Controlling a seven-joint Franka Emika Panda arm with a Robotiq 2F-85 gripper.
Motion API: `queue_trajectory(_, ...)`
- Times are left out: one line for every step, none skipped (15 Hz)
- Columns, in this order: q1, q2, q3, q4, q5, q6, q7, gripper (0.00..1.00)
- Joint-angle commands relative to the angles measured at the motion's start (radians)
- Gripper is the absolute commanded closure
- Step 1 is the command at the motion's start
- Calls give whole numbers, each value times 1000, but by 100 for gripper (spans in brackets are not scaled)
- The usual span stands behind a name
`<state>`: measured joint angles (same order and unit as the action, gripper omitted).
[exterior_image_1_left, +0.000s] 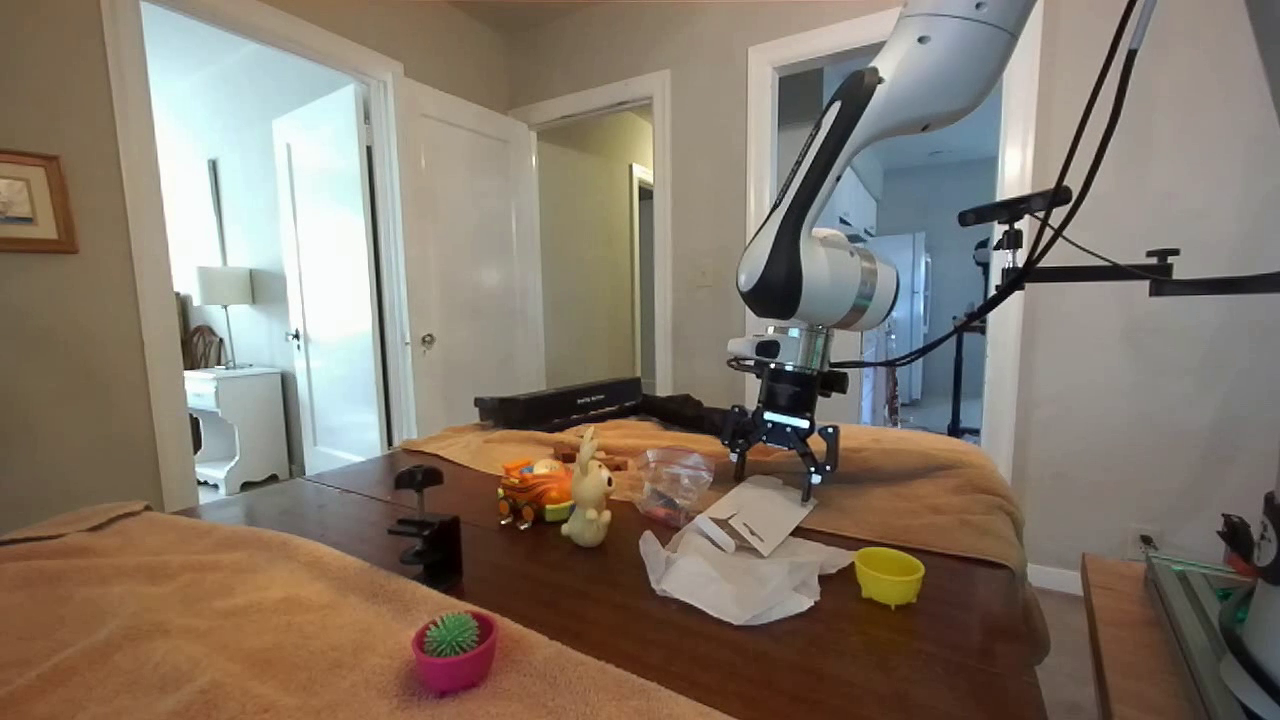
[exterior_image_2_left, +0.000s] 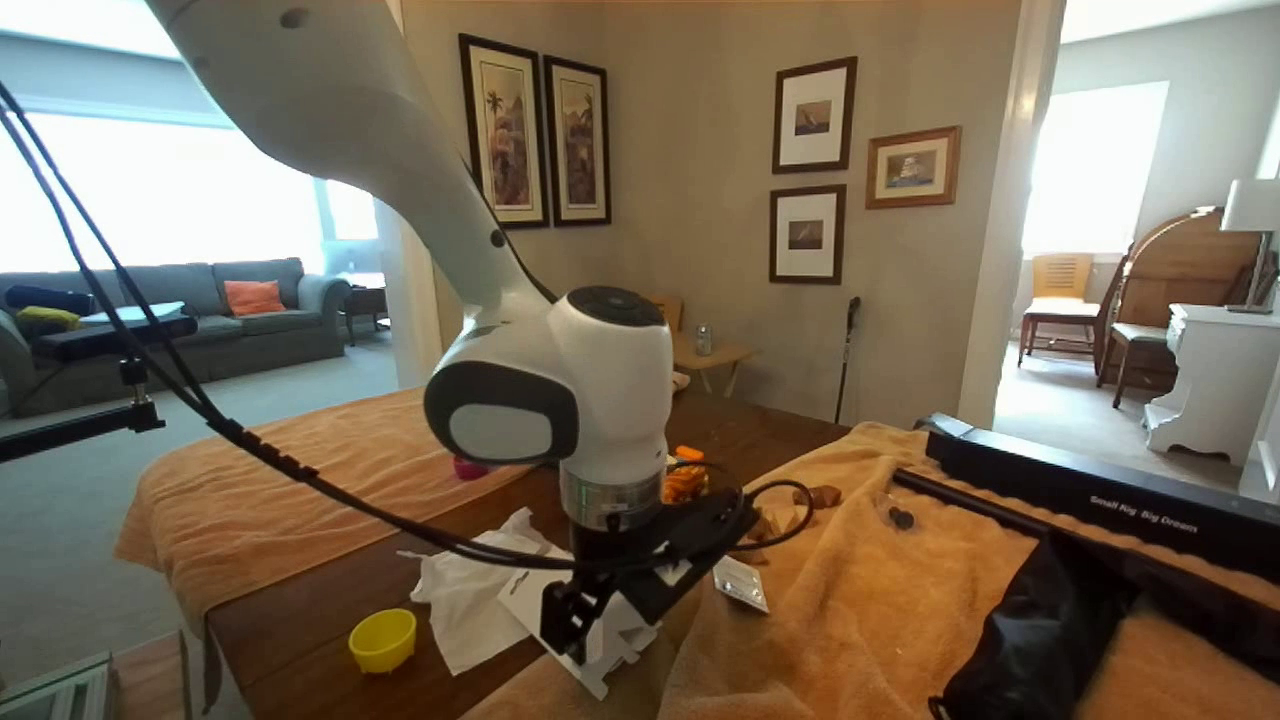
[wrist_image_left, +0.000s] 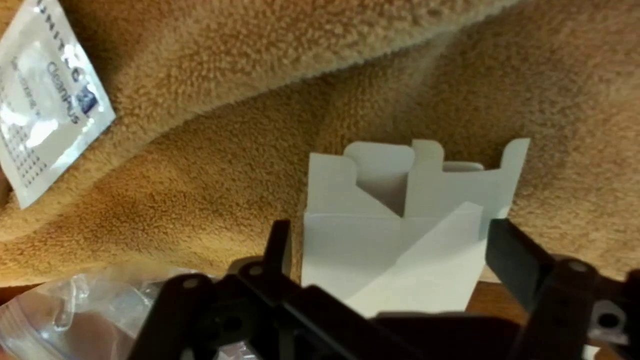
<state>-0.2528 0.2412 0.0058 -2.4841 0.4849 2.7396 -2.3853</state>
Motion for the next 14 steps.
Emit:
queue_trajectory(19,10,-30,49,-111,-108,143,0)
queue_trajectory(22,11,-32,58,-130,-128,168,18)
queue_trajectory(23,11,-33,66,-143,-147,185,26)
queue_trajectory(24,12,-33,73,-152,-160,198,34)
queue_trajectory(25,12,-32,79,-159,-173,210,41)
queue_trajectory(25,12,-31,85,-163,-181,219,50)
queue_trajectory(26,12,-31,90,-167,-189,226,56)
queue_trajectory(27,13,-31,92,-168,-190,230,62)
queue_trajectory(29,14,-31,95,-170,-193,236,23)
queue_trajectory(31,14,-31,97,-173,-194,242,24)
queue_trajectory(32,14,-30,97,-174,-195,243,23)
queue_trajectory(34,15,-30,96,-179,-194,247,17)
queue_trajectory(36,14,-30,94,-183,-195,248,10)
queue_trajectory(38,13,-29,91,-190,-198,250,4)
